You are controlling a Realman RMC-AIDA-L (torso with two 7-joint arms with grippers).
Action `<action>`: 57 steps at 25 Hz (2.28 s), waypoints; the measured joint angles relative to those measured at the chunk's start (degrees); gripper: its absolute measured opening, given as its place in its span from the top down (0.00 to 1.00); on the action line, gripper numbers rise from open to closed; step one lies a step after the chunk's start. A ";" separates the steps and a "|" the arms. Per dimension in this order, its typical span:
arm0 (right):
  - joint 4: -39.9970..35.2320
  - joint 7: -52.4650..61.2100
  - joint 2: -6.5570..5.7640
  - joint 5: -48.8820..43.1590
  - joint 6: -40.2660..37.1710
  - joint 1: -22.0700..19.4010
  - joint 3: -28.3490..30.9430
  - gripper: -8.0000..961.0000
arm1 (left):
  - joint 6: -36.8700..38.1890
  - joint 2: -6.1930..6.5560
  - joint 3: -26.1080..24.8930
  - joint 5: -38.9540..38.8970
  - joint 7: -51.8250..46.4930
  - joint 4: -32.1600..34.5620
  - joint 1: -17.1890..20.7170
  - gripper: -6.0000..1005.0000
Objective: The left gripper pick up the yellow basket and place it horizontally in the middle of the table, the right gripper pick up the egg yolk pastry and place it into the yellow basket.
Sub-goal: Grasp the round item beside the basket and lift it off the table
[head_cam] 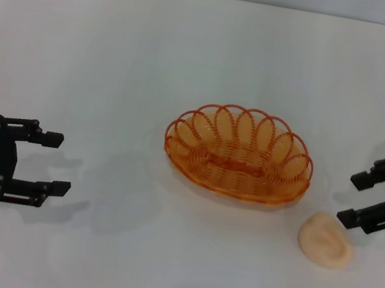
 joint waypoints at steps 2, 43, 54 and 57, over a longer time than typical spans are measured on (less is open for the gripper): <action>-0.07 3.58 0.13 -1.22 -1.72 1.25 -0.47 0.22 | -0.16 0.11 -0.16 -0.33 0.57 -0.81 -0.49 0.25; 9.58 10.25 0.44 -3.99 7.60 1.30 -9.71 0.64 | -3.07 -0.71 1.27 0.71 3.83 -6.45 -5.51 0.24; 7.95 10.17 -0.01 -3.98 5.97 1.97 -8.58 0.87 | -2.61 -0.65 1.28 0.15 3.92 -6.10 -5.59 0.24; 6.20 9.64 -0.78 -4.15 2.53 3.52 -4.97 0.91 | -2.56 -0.65 1.33 0.26 4.00 -6.06 -5.64 0.24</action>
